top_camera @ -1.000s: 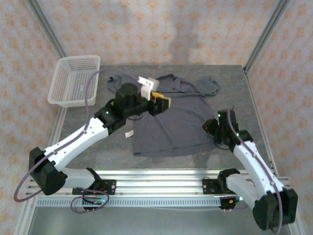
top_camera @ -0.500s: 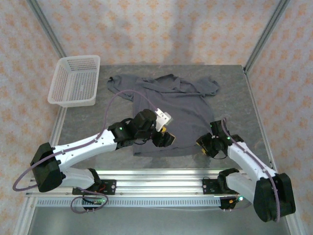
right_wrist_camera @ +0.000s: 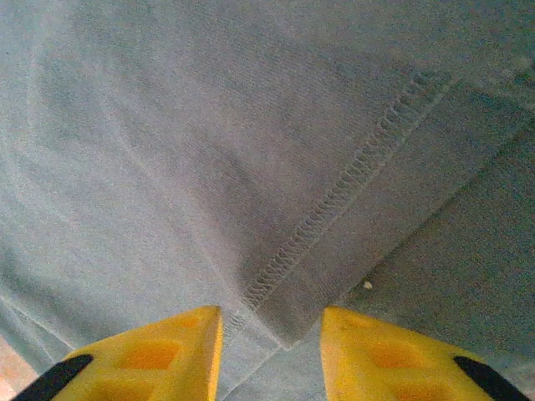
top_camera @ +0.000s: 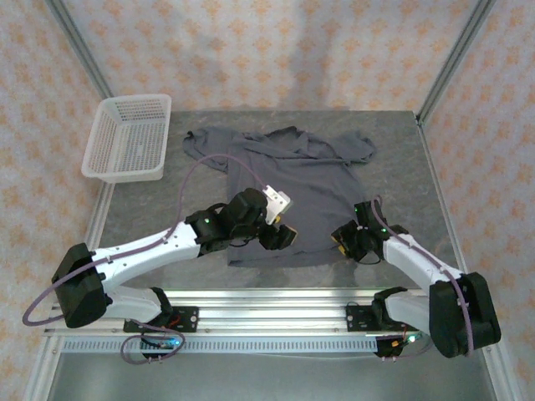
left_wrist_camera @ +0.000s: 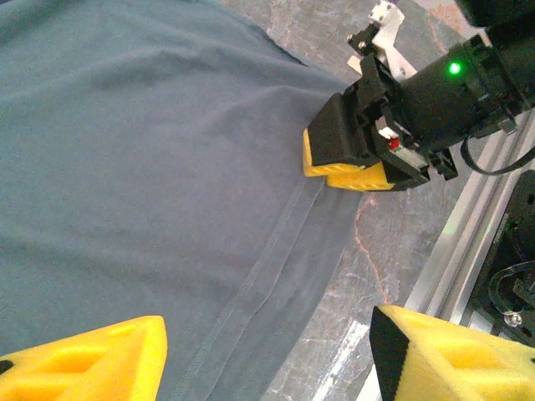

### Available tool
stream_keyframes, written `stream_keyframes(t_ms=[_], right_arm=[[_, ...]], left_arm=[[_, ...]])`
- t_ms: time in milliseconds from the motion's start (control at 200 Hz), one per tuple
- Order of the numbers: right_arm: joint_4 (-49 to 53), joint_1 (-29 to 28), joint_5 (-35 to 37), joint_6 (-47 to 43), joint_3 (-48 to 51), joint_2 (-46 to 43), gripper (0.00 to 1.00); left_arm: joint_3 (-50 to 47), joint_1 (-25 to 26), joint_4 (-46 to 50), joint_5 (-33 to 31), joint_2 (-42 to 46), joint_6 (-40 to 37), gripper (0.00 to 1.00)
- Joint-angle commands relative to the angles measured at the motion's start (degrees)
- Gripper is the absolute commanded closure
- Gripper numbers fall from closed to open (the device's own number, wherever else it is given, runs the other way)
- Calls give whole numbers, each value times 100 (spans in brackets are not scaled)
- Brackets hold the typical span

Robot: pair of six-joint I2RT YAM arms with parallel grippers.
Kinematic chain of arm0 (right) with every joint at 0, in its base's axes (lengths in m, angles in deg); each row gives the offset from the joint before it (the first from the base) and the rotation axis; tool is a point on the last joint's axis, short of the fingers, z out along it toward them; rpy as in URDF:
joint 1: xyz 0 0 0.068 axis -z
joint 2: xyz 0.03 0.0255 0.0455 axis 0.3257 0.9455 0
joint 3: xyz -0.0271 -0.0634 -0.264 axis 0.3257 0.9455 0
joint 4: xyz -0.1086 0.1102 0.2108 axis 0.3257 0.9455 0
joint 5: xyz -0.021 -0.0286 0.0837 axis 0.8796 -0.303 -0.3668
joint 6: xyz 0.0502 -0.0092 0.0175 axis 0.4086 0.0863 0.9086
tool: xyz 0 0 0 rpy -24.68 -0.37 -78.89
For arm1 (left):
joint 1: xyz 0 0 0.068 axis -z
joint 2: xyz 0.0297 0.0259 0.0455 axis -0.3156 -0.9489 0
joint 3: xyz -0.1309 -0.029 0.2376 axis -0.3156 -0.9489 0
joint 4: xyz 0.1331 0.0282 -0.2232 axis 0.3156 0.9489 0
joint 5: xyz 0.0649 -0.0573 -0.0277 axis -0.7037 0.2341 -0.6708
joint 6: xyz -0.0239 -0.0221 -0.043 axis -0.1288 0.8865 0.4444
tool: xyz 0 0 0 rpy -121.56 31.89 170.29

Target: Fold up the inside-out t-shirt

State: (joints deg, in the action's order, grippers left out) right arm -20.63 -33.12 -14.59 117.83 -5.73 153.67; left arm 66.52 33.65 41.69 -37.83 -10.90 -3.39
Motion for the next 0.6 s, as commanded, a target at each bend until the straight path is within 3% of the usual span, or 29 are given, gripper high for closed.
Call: stream_keyframes(t_ms=[0,170,320,595], right_arm=[[-164,-31,147,44,-167,94,68],[-129,-24,193,30,-193,80,74],[-185,-31,249,48,-206,1,100],[-18,-34,239,-116,-487,-400,100]], left_arm=[[-128,33,-250,-182,207,76,34],[-266,37,-313,-284,355,139,34],[-315,34,-351,-340,392,150,34],[-340,33,-466,-185,245,149,33]])
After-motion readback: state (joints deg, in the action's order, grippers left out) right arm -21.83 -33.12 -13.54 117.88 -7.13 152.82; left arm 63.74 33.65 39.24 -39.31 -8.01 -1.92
